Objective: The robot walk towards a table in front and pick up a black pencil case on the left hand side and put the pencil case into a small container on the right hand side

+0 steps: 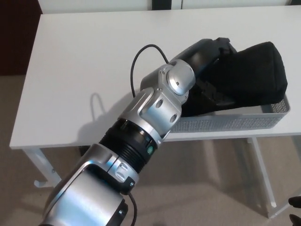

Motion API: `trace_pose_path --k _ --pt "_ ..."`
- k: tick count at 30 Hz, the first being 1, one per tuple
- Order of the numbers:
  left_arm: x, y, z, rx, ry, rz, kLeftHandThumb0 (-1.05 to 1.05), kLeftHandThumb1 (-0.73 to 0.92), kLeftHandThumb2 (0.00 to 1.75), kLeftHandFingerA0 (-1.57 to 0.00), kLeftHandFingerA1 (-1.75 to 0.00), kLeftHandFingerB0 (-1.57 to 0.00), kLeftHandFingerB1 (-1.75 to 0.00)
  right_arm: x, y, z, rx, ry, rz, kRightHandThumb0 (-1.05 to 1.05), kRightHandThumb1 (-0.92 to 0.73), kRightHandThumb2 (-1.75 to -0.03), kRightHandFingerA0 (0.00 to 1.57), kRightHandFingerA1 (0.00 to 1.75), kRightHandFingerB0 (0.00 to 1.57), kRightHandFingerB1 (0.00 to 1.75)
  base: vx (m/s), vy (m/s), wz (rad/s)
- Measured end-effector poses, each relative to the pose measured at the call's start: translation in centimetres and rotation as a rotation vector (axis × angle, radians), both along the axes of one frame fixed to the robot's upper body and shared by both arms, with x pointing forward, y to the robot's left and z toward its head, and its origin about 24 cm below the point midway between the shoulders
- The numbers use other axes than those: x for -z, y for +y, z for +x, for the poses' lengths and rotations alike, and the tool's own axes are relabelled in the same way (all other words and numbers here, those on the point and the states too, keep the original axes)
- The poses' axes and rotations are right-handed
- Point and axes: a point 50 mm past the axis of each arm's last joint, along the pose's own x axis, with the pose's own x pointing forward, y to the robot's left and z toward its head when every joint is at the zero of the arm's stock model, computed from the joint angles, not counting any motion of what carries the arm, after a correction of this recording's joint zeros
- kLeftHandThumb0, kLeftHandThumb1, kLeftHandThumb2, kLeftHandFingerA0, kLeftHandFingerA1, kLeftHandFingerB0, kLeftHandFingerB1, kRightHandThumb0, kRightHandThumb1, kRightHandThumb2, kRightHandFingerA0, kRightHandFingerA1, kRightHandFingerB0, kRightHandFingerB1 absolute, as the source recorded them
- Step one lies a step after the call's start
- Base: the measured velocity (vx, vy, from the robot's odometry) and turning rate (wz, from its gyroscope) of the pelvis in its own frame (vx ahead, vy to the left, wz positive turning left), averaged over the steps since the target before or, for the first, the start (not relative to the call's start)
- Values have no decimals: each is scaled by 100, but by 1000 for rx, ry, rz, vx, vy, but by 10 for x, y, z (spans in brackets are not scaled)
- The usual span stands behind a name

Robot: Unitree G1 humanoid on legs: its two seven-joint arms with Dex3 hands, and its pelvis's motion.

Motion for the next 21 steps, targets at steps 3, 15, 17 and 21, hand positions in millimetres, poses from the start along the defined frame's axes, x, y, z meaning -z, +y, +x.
trace_pose_path --k 3,15,17,21 --pt "0 -5 -2 32 -11 44 -93 56 58 0 0 0 0 -1 0 1 -4 -5 1 -27 -46 -55 97 61 91 58 0 0 0" --pt "-6 -20 -10 139 -9 139 -103 58 64 0 0 0 0 -2 3 5 -23 -17 -3 -29 -46 -55 98 62 91 58 0 0 0" --pt "-7 -20 -9 142 -6 143 -103 59 62 0 0 0 0 -3 3 7 -27 -21 -4 -29 -46 -55 99 62 91 57 0 0 0" --pt "-14 -13 -10 151 -35 134 -103 60 63 0 0 0 0 -5 4 9 -33 -30 -5 -28 -46 -54 98 62 91 58 0 0 0"
